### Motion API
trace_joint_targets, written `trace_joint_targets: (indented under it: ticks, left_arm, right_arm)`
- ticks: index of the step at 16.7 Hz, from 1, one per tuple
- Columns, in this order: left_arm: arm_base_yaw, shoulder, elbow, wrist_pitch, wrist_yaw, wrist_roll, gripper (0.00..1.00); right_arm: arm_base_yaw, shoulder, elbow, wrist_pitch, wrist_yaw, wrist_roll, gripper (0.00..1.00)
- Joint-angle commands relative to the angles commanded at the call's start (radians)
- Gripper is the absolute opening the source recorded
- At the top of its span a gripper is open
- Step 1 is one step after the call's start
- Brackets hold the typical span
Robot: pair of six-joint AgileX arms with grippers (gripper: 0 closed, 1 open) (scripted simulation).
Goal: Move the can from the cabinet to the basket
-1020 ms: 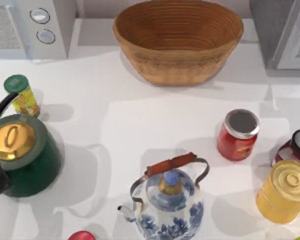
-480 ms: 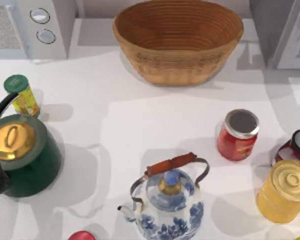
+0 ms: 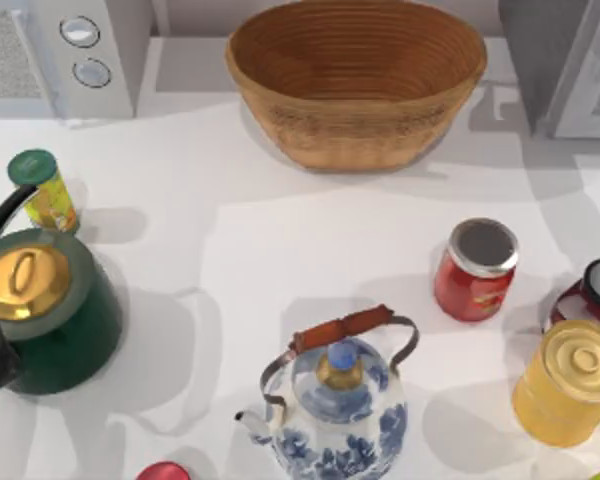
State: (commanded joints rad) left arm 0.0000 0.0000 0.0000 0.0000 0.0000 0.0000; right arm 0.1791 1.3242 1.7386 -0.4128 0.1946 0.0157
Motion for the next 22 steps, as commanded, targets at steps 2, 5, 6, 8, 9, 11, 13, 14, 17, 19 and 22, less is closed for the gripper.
trace_joint_targets:
  ticks: [2,5,6,8,9,11,13,14,17,19,22]
  left_arm:
    - [0.0,0.0,0.0,0.0,0.0,0.0,1.0]
    - [0.0,0.0,0.0,0.0,0.0,0.0,1.0]
    - [0.0,0.0,0.0,0.0,0.0,0.0,1.0]
    - [0.0,0.0,0.0,0.0,0.0,0.0,1.0]
    - [0.0,0.0,0.0,0.0,0.0,0.0,1.0]
    - [0.0,0.0,0.0,0.0,0.0,0.0,1.0]
    - [0.0,0.0,0.0,0.0,0.0,0.0,1.0]
    - [0.0,0.0,0.0,0.0,0.0,0.0,1.0]
    - [0.0,0.0,0.0,0.0,0.0,0.0,1.0]
    - [0.0,0.0,0.0,0.0,0.0,0.0,1.0]
    - [0.0,0.0,0.0,0.0,0.0,0.0,1.0]
  right_arm:
    - [-0.01,0.007,-0.007,0.016,-0.006,0.0,1.0]
    - [-0.019,0.012,-0.013,0.031,-0.012,-0.001,1.0]
    - [-0.019,0.012,-0.013,0.031,-0.012,-0.001,1.0]
    - [-0.015,0.012,-0.009,0.029,-0.012,-0.001,1.0]
    - [-0.018,0.025,0.001,0.031,-0.013,-0.001,1.0]
    - [-0.027,0.072,0.04,0.037,-0.019,0.0,1.0]
    - [-0.038,0.131,0.09,0.046,-0.029,0.0,1.0]
    - [-0.043,0.16,0.114,0.052,-0.035,0.0,1.0]
    - [-0.055,0.218,0.161,0.063,-0.046,0.0,1.0]
    - [-0.056,0.221,0.164,0.063,-0.046,0.0,1.0]
    - [-0.056,0.221,0.164,0.063,-0.046,0.0,0.92]
